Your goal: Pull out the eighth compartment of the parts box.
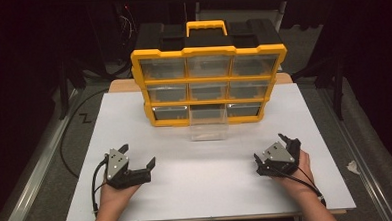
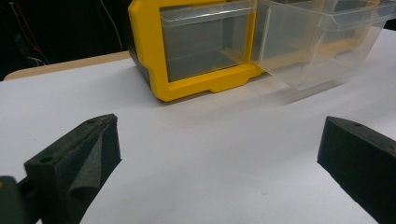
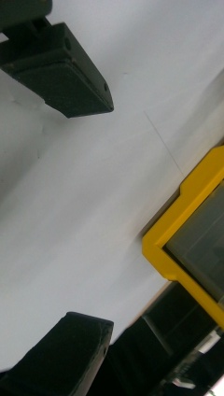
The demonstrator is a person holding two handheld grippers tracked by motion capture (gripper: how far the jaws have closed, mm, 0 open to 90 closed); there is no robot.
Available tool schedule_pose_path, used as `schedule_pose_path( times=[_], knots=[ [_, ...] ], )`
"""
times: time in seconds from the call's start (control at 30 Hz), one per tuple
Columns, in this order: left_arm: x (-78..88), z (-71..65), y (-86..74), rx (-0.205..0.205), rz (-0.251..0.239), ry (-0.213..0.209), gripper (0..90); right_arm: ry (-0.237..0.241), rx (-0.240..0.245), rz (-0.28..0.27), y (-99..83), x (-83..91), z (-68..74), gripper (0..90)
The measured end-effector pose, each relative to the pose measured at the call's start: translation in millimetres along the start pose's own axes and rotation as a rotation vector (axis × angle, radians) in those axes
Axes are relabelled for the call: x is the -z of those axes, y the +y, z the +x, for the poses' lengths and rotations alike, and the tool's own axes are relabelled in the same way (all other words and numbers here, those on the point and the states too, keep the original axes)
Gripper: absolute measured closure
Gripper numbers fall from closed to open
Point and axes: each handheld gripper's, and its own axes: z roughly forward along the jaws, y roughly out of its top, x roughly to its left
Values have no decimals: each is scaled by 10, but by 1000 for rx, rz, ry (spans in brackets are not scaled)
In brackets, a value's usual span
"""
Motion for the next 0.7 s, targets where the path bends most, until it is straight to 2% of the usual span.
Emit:
schedule_pose_path(
  times=[0.17,0.23,0.37,0.43,0.7],
  knots=[
    [-8,2,-3,7,12,-6,3,67,-164,-9,-17,-5,-56,14],
    [-20,2,-8,8,18,-9,3,80,-199,-10,-20,-10,-80,14],
    [-25,3,-9,10,27,-13,3,120,-311,-23,-18,11,-148,13],
    [-26,2,-8,13,26,-18,3,137,-349,-30,-25,33,-176,10],
    [-34,-1,-1,34,39,-38,3,206,-526,-114,-153,210,-304,8]
  ],
)
